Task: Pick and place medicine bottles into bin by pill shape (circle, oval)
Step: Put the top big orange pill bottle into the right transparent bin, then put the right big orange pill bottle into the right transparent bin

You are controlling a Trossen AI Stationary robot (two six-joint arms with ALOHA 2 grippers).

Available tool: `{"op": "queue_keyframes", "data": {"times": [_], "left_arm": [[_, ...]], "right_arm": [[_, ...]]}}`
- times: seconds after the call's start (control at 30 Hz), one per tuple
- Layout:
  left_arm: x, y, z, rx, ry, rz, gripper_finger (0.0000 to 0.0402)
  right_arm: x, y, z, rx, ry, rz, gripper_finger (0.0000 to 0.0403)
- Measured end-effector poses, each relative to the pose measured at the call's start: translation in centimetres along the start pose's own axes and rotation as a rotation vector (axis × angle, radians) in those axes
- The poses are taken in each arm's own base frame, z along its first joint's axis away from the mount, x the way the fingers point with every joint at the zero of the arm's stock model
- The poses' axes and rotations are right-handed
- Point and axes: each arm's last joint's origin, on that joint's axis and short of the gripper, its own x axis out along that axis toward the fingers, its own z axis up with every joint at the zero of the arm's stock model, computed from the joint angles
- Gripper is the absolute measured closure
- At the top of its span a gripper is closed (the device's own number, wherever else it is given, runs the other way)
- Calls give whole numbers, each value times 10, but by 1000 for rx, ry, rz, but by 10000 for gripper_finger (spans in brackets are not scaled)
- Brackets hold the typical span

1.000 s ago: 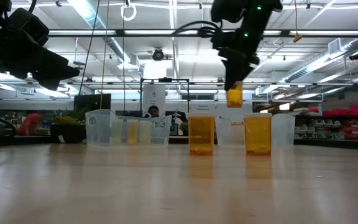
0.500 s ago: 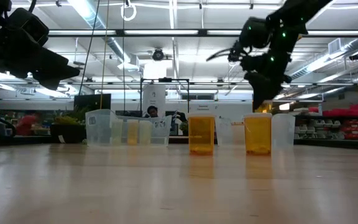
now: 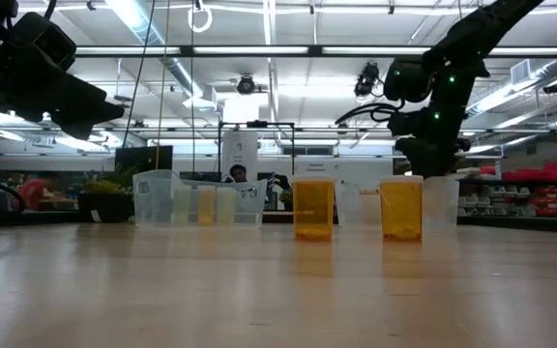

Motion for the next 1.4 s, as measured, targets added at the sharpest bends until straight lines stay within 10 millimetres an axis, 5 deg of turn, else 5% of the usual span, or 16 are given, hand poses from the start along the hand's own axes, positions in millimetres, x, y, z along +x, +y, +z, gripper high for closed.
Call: {"op": "queue_keyframes", "data": {"times": [0.8, 1.03, 1.4], "left_arm": [[0, 0, 0, -1, 0, 0, 209], [0, 0, 0, 0, 0, 0, 203], [0, 0, 0, 0, 0, 0, 211]], "right_arm": [[0, 0, 1, 12, -9, 3, 156], [-11, 1, 17, 23, -64, 27, 156], [-30, 42, 17, -80, -146, 193, 156]]}}
